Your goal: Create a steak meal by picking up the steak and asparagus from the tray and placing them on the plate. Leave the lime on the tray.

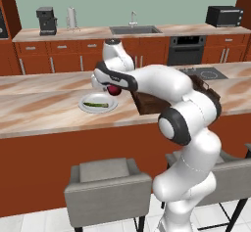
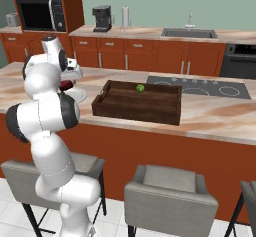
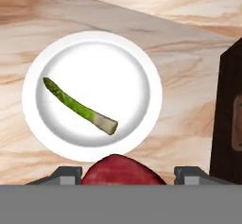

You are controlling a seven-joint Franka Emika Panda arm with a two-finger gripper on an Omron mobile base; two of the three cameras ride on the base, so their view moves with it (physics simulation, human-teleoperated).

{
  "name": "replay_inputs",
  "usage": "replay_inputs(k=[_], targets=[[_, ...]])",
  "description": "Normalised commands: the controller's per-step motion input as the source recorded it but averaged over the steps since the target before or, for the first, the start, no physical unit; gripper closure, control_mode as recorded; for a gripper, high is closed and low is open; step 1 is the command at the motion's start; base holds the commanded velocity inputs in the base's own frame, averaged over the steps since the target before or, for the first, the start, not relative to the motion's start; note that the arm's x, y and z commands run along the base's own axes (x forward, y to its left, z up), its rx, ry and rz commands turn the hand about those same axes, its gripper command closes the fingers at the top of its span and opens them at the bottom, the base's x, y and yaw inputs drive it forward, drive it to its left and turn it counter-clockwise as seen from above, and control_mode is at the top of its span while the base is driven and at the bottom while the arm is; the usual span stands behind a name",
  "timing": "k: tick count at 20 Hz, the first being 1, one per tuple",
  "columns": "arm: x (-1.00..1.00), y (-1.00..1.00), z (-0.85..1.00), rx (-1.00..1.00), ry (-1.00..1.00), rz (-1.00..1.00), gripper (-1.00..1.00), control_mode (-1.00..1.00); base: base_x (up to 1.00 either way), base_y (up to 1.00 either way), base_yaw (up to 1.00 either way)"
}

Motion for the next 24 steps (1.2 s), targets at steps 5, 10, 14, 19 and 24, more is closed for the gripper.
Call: replay_inputs(k=[5,10,14,19,24], targets=[[0.37,0.00,-0.34,0.00,0.00,0.25,1.00,-1.00,0.00,0.00,0.00],[0.36,0.02,-0.29,0.00,0.00,0.24,1.00,-1.00,0.00,0.00,0.00],[0.35,0.16,-0.28,0.00,0.00,0.25,1.00,-1.00,0.00,0.00,0.00],[0.32,0.29,-0.26,0.00,0.00,0.23,1.00,-1.00,0.00,0.00,0.00],[0.37,0.22,-0.22,0.00,0.00,0.22,1.00,-1.00,0.00,0.00,0.00]])
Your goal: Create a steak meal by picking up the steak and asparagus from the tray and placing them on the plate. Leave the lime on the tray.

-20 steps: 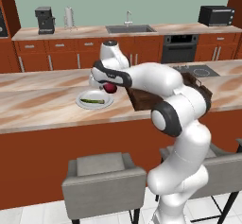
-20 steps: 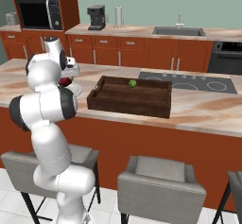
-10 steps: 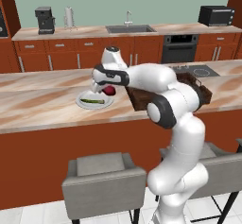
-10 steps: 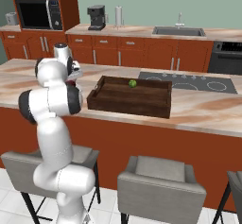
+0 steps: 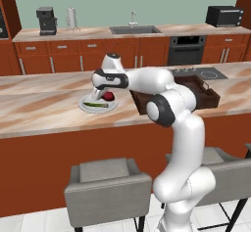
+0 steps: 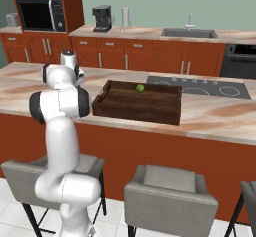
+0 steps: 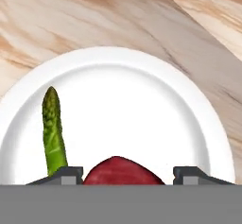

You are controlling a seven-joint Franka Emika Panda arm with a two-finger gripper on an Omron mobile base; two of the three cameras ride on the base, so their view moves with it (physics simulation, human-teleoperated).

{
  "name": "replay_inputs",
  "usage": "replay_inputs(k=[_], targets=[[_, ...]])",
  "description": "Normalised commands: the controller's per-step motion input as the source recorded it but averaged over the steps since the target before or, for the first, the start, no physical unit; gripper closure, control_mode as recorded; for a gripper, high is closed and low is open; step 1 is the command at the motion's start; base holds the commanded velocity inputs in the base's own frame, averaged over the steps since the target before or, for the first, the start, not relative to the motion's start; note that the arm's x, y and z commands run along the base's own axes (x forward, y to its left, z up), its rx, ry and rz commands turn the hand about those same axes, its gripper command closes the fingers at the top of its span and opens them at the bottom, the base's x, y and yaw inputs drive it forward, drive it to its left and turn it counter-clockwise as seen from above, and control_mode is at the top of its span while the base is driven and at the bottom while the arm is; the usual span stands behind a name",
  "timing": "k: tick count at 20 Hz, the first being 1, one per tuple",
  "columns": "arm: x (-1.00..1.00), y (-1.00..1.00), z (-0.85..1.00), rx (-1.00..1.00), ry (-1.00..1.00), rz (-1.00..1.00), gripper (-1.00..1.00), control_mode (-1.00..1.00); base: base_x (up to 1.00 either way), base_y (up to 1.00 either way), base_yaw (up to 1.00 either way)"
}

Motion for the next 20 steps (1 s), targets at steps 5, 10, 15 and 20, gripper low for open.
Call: replay_inputs(k=[5,10,15,20], targets=[[0.35,0.19,-0.26,0.00,0.00,0.22,1.00,-1.00,0.00,0.00,0.00],[0.24,0.23,-0.28,0.00,0.00,0.20,1.00,-1.00,0.00,0.00,0.00],[0.24,0.12,-0.22,0.00,0.00,0.20,1.00,-1.00,0.00,0.00,0.00],[0.12,0.13,-0.19,0.00,-0.01,0.20,-1.00,-1.00,0.00,0.00,0.00]])
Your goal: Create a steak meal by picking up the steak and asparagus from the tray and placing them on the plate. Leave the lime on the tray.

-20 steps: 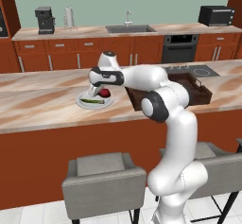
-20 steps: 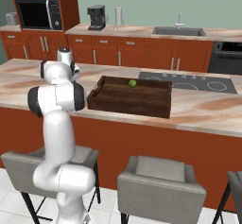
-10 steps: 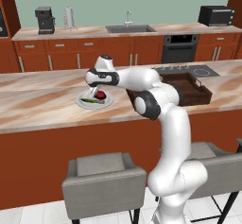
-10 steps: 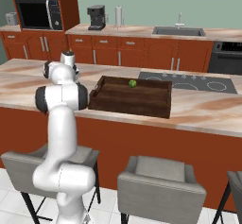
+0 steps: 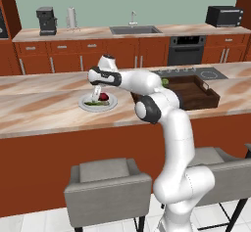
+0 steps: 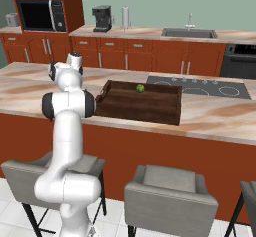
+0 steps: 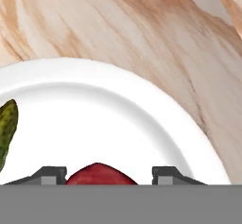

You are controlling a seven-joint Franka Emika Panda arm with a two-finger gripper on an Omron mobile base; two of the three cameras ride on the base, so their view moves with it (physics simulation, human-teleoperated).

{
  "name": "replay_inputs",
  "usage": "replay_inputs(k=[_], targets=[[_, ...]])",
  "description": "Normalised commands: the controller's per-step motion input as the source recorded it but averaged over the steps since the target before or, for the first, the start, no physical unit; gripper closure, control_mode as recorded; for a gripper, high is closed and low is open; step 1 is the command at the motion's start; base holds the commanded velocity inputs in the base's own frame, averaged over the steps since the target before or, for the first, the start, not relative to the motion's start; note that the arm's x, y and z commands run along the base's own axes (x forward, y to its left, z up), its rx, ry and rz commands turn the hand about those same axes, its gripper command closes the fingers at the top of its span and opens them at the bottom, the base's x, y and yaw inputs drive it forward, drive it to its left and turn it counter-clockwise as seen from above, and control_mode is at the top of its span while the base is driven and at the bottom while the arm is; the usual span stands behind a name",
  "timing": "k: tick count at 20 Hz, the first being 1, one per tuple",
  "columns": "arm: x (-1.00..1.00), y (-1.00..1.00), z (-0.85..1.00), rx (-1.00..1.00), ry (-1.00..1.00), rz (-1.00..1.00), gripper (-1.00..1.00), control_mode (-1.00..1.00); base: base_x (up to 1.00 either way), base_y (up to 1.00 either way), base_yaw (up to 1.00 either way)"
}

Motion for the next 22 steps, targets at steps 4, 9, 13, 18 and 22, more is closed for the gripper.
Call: replay_inputs(k=[4,9,13,18,22], targets=[[-0.08,0.12,-0.02,-0.02,-0.03,0.14,-1.00,-1.00,0.00,0.00,0.00],[-0.43,-0.02,0.12,-0.01,-0.03,0.02,-1.00,-1.00,0.00,0.00,0.00],[-0.74,-0.19,0.05,0.00,-0.08,0.00,-1.00,-1.00,0.00,0.00,0.00],[-0.95,-0.31,0.00,0.00,-0.15,-0.01,-1.00,-1.00,0.00,0.00,0.00],[-0.87,-0.44,0.32,0.00,-0.23,-0.01,-1.00,-1.00,0.00,0.00,0.00]])
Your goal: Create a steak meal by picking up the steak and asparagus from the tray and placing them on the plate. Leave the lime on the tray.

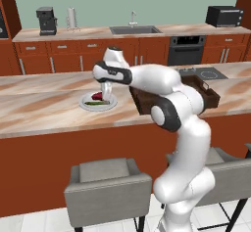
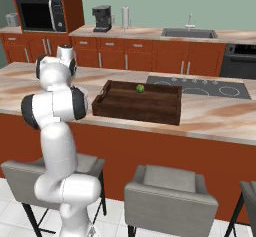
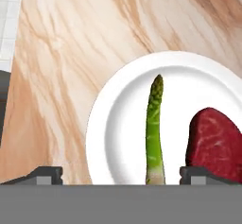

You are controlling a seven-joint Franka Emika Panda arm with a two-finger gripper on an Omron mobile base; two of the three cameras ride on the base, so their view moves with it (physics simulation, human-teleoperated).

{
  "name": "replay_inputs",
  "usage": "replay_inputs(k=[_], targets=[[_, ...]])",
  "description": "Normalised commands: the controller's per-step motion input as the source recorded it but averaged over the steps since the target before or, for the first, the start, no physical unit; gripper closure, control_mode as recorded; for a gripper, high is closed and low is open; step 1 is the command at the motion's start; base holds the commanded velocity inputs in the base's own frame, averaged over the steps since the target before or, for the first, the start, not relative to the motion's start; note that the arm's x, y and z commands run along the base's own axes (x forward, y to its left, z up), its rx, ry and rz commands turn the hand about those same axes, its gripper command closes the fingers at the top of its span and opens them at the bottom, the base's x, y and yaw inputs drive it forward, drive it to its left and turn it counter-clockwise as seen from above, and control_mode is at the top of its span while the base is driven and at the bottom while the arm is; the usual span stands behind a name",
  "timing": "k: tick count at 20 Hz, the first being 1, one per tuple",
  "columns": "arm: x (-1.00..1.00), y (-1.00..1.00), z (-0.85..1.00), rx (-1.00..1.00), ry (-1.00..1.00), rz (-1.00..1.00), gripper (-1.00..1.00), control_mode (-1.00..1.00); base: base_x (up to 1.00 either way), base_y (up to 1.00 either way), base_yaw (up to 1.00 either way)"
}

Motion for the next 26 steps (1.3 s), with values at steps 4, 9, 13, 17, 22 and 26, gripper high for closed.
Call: replay_inputs(k=[4,9,13,17,22,26], targets=[[-0.77,-0.36,0.71,0.00,-0.25,0.00,-1.00,-1.00,0.00,0.00,0.00],[-0.90,-0.36,0.81,0.02,-0.21,-0.02,-1.00,-1.00,0.00,0.00,0.00],[-1.00,-0.40,0.77,0.02,-0.16,-0.03,-1.00,-1.00,0.00,0.00,0.00],[-1.00,-0.38,0.71,0.00,-0.11,-0.03,-1.00,-1.00,0.00,0.00,0.00],[-1.00,-0.34,0.54,0.00,-0.04,0.00,-1.00,-1.00,0.00,0.00,0.00],[-0.89,-0.22,0.36,0.00,-0.15,0.03,-1.00,-1.00,0.00,0.00,0.00]])
